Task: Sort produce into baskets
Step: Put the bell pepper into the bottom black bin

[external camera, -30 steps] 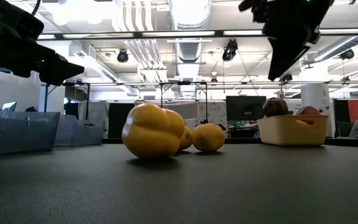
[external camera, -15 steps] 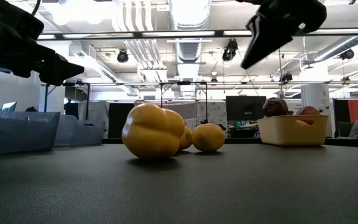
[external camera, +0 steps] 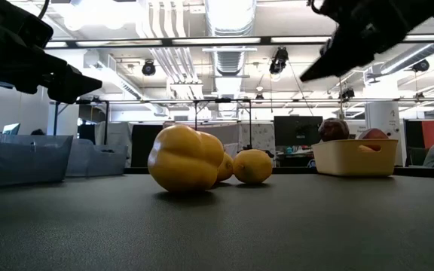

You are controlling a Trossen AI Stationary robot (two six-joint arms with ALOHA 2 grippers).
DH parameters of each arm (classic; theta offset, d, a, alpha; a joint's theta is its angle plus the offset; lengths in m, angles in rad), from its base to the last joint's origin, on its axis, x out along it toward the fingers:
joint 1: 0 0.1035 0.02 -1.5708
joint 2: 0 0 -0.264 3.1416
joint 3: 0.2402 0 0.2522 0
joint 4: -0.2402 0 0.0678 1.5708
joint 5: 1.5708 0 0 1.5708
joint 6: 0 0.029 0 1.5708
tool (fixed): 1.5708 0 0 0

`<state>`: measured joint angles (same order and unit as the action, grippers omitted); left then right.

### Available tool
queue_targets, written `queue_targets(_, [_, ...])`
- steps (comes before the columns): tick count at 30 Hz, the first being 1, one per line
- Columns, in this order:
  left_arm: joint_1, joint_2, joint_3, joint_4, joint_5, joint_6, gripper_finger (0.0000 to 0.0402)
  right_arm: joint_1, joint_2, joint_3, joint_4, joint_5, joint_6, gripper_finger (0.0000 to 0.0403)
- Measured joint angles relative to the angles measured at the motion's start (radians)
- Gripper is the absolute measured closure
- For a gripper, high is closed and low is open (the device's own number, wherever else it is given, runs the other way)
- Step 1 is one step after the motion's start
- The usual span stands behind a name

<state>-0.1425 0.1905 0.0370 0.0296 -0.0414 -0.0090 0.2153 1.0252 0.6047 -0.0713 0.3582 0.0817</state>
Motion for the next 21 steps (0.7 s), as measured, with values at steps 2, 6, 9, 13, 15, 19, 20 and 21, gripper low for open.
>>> queue_targets(2, [0.000, 0.000, 0.000, 0.000, 0.000, 0.000, 0.0042, 0.000, 0.009, -0.014, 0.000, -0.004, 0.011, 0.0390])
queue_targets(6, [0.000, 0.000, 0.000, 0.000, 0.000, 0.000, 0.0042, 0.000, 0.053, -0.017, 0.003, 0.000, 0.012, 0.0369])
queue_targets(9, [0.000, 0.000, 0.000, 0.000, 0.000, 0.000, 0.0042, 0.000, 0.084, -0.006, 0.003, 0.000, 0.006, 0.0348])
queue_targets(13, [0.000, 0.000, 0.000, 0.000, 0.000, 0.000, 0.0042, 0.000, 0.090, -0.003, 0.005, 0.000, 0.015, 0.0324])
queue_targets(15, [0.000, 0.000, 0.000, 0.000, 0.000, 0.000, 0.0042, 0.000, 0.082, -0.003, 0.018, 0.000, -0.021, 0.0315])
queue_targets(19, [0.000, 0.000, 0.000, 0.000, 0.000, 0.000, 0.0042, 0.000, 0.048, -0.007, 0.069, 0.001, -0.140, 0.0308])
queue_targets(20, [0.000, 0.000, 0.000, 0.000, 0.000, 0.000, 0.0042, -0.003, 0.035, -0.015, 0.079, 0.001, -0.171, 0.0308])
queue_targets(21, [0.000, 0.000, 0.000, 0.000, 0.000, 0.000, 0.0042, -0.006, 0.021, -0.025, 0.087, 0.000, -0.189, 0.0310])
